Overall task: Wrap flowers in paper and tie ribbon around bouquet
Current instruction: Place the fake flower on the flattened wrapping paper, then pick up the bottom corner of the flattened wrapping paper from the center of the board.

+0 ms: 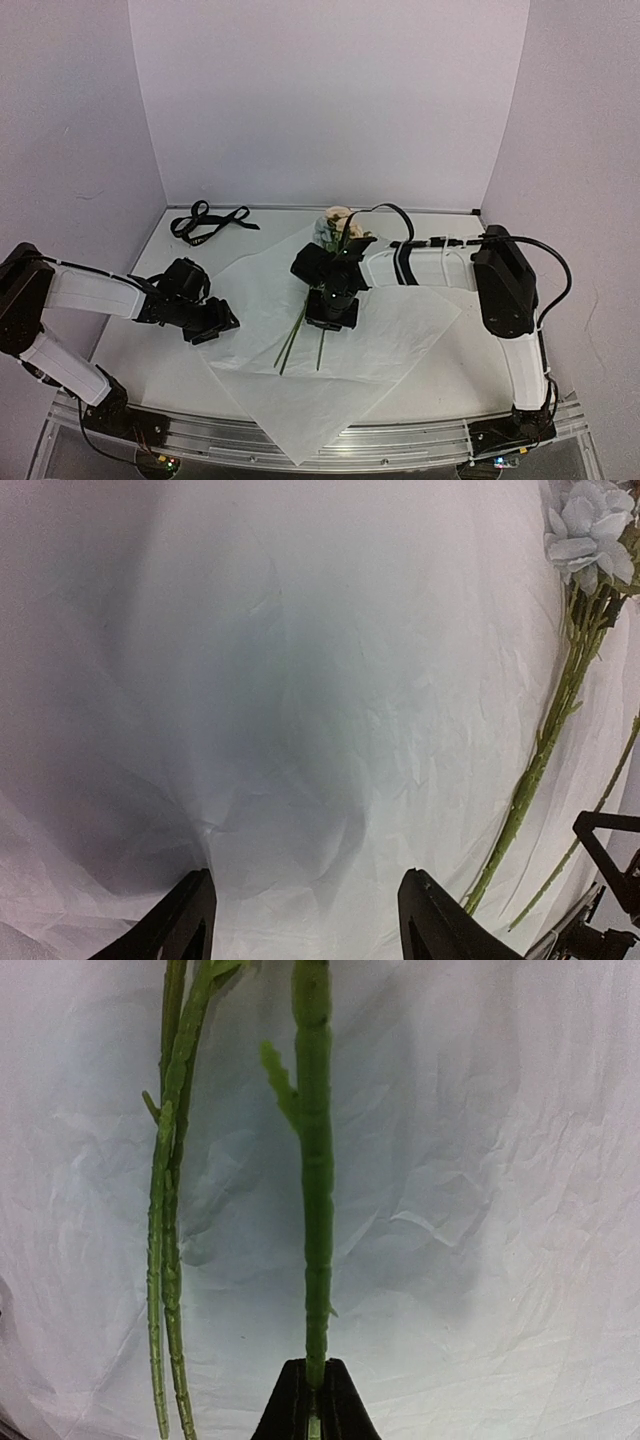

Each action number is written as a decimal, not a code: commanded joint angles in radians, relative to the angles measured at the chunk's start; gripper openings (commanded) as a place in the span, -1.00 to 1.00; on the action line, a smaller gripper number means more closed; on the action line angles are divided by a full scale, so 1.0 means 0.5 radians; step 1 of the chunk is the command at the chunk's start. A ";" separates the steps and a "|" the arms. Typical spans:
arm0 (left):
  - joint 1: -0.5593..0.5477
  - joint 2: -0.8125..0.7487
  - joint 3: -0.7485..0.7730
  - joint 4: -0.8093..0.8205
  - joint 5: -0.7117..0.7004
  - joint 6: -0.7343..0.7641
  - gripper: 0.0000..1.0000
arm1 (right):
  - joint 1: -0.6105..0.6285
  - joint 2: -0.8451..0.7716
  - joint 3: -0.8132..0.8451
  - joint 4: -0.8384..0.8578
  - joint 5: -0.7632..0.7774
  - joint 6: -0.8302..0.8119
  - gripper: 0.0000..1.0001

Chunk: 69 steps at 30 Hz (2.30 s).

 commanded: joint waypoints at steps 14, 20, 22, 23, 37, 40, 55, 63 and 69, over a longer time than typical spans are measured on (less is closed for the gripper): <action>0.004 -0.254 0.130 -0.192 -0.052 0.049 0.56 | 0.039 -0.529 -0.182 -0.078 -0.427 -0.783 0.67; 0.001 -0.413 0.123 -0.280 -0.057 0.059 0.60 | 0.119 -0.953 -0.639 -0.039 -0.335 -1.402 0.82; 0.000 -0.454 0.105 -0.285 -0.054 0.055 0.60 | 0.195 -1.068 -0.805 0.090 -0.281 -1.632 0.84; -0.001 -0.478 0.097 -0.287 -0.052 0.054 0.60 | 0.241 -1.114 -0.903 0.170 -0.230 -1.747 0.85; -0.005 -0.738 -0.031 -0.419 -0.094 0.010 0.60 | 0.987 -1.088 -1.547 1.123 0.407 -2.984 0.97; -0.005 -0.779 -0.063 -0.431 -0.103 -0.004 0.60 | 1.129 -1.034 -1.557 1.205 0.510 -3.097 0.97; -0.005 -0.776 -0.063 -0.461 -0.122 -0.007 0.58 | 1.334 -0.966 -1.632 1.209 0.649 -2.996 0.94; -0.005 -0.715 -0.011 -0.460 -0.126 0.005 0.51 | 1.332 -0.816 -1.581 1.276 0.774 -3.024 0.78; -0.005 -0.648 0.035 -0.441 -0.126 0.018 0.46 | 1.327 -0.799 -1.542 1.298 0.836 -3.064 0.02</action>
